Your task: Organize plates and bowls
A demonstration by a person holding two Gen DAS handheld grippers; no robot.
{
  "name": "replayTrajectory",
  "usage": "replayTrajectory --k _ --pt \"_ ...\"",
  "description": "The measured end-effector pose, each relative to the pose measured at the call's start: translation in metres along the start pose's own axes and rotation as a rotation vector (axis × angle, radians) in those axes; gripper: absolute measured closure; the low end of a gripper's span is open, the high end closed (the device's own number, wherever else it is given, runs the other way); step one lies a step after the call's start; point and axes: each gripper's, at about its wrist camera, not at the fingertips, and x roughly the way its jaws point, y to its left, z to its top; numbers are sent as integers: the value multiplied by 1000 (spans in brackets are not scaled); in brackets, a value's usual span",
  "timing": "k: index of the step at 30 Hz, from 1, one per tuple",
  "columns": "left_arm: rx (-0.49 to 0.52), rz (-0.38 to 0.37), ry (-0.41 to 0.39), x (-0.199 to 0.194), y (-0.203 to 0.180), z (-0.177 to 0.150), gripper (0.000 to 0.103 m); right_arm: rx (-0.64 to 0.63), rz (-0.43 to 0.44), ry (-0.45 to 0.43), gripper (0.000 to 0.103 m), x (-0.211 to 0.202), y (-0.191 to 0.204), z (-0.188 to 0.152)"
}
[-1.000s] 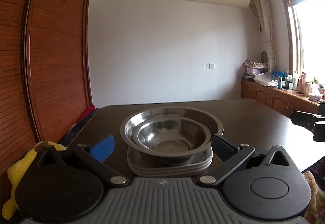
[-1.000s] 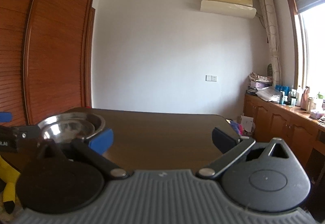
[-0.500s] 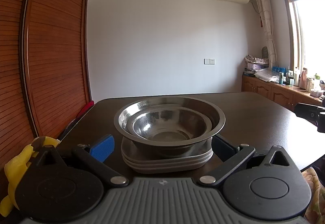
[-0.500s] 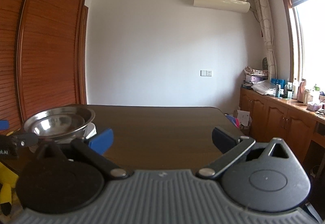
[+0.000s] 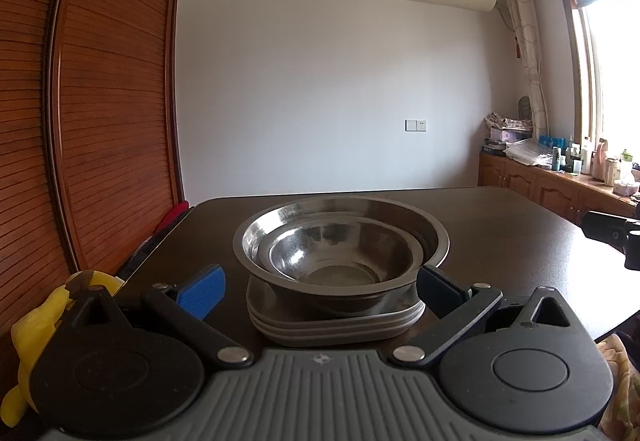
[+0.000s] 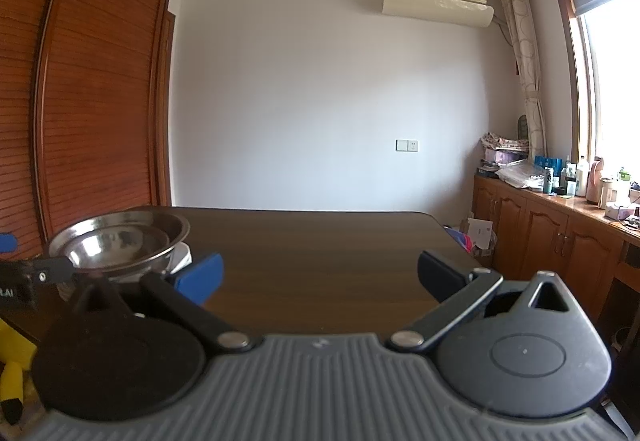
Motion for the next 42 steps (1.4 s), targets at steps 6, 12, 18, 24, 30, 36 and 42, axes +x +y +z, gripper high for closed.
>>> replayTrajectory --k 6,12,18,24,30,36,42 --pt "-3 4 -4 0 1 1 0 -1 -1 0 0 0 0 0" --pt "-5 5 -5 -1 2 2 0 -1 -2 0 0 -1 0 0" --pt "-3 5 -6 -1 2 2 0 1 -3 0 0 -1 1 1" --pt "-4 5 -6 -1 3 2 0 1 -3 0 0 -1 1 1" --pt "-3 5 -5 -1 2 2 0 2 -1 1 0 -1 0 1" --pt "-8 2 -4 -2 3 2 0 2 -2 4 0 0 1 1" --pt "-5 2 -6 -2 3 2 0 7 -2 7 0 1 2 0"
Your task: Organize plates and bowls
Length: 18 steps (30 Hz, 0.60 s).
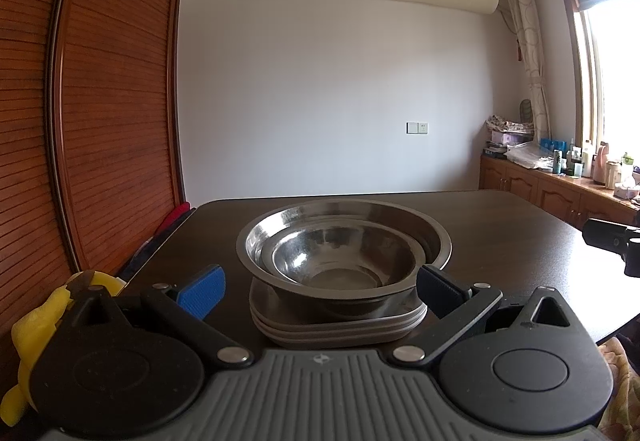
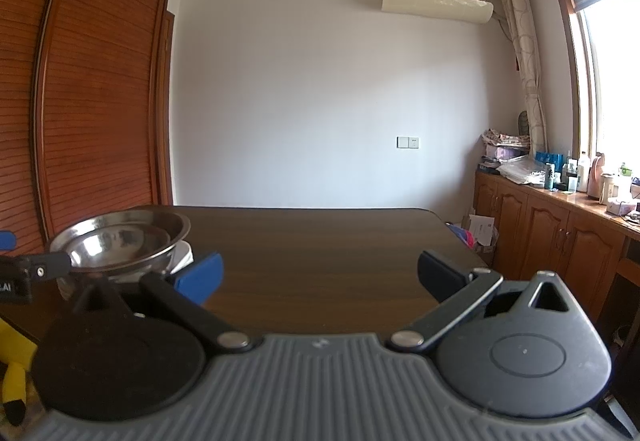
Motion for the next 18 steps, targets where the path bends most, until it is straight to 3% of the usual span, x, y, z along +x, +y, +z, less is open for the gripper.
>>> replayTrajectory --k 18 --pt "1 -2 1 0 0 1 0 4 1 7 0 2 -2 -1"
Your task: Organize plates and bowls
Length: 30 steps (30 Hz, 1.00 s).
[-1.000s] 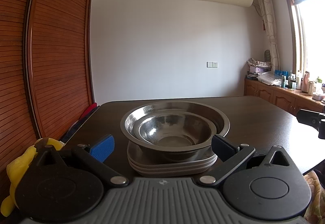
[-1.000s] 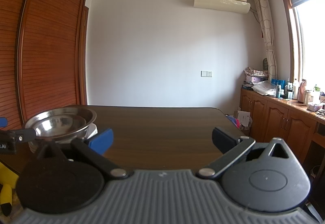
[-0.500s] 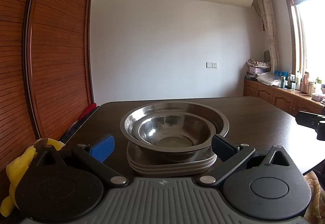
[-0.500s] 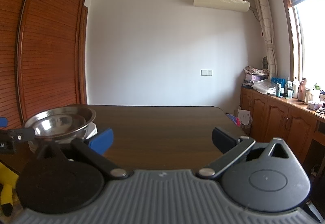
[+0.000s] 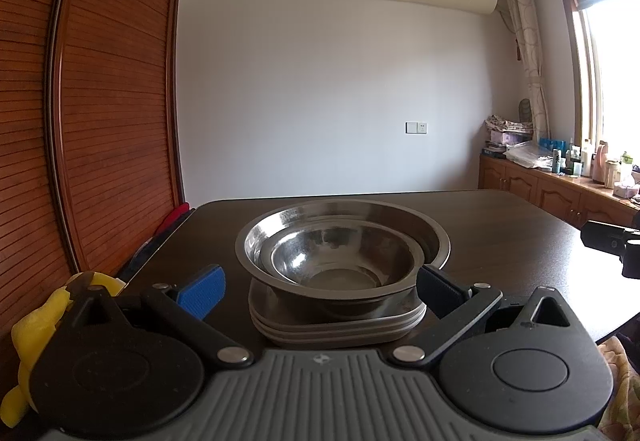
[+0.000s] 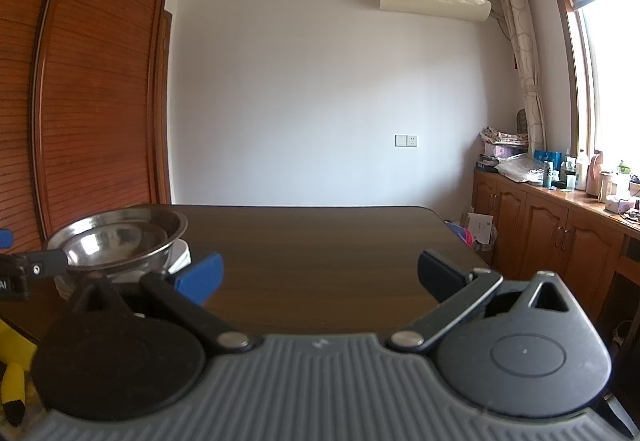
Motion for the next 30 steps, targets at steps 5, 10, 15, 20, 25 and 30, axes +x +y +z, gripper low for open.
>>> replayTrajectory --k 5,10,15,20,25,30 --pt "0 0 1 0 0 0 0 2 0 1 0 0 -1 -1" --pt "2 -2 3 1 1 0 0 3 2 1 0 0 -1 -1" --pt "4 -1 6 2 0 -1 0 5 1 -1 0 0 -2 -1" --pt "3 -2 5 3 0 -1 0 6 1 0 0 0 -2 -1" --pt "3 0 7 4 0 -1 0 6 0 0 0 0 -1 -1" --pt "4 0 5 4 1 -1 0 5 1 0 0 0 -1 -1"
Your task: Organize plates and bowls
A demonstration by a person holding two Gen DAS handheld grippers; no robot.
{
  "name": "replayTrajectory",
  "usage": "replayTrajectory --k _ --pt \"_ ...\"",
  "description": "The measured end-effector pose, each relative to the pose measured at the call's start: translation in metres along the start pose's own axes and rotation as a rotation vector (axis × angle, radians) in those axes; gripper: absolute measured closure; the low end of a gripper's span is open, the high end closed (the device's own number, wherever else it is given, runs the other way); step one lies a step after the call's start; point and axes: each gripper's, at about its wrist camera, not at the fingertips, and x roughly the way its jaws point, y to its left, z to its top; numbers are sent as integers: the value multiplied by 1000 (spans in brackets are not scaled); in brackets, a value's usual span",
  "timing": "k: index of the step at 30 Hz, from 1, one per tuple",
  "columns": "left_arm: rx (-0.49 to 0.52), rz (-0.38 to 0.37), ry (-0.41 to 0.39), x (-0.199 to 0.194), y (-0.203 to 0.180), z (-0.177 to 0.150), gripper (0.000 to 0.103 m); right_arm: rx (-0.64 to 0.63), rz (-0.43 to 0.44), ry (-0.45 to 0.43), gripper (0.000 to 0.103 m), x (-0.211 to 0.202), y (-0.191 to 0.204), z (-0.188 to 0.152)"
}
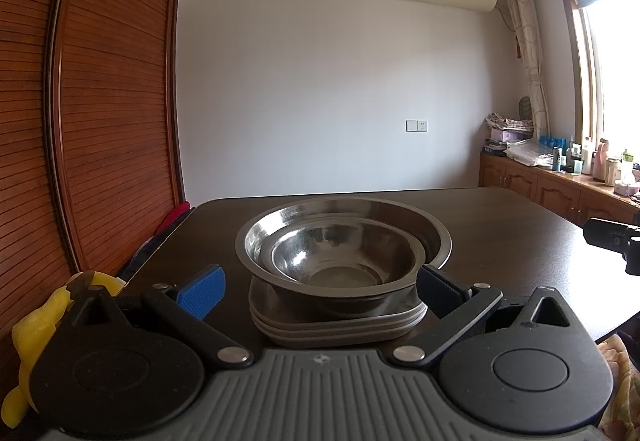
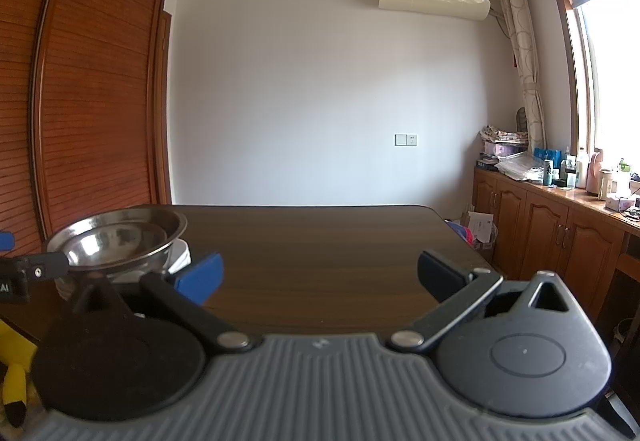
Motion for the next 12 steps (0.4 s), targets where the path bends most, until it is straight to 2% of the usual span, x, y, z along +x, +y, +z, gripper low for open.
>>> replayTrajectory --k 12 --pt "1 3 -2 0 0 -1 0 1 0 -1 0 0 0 0"
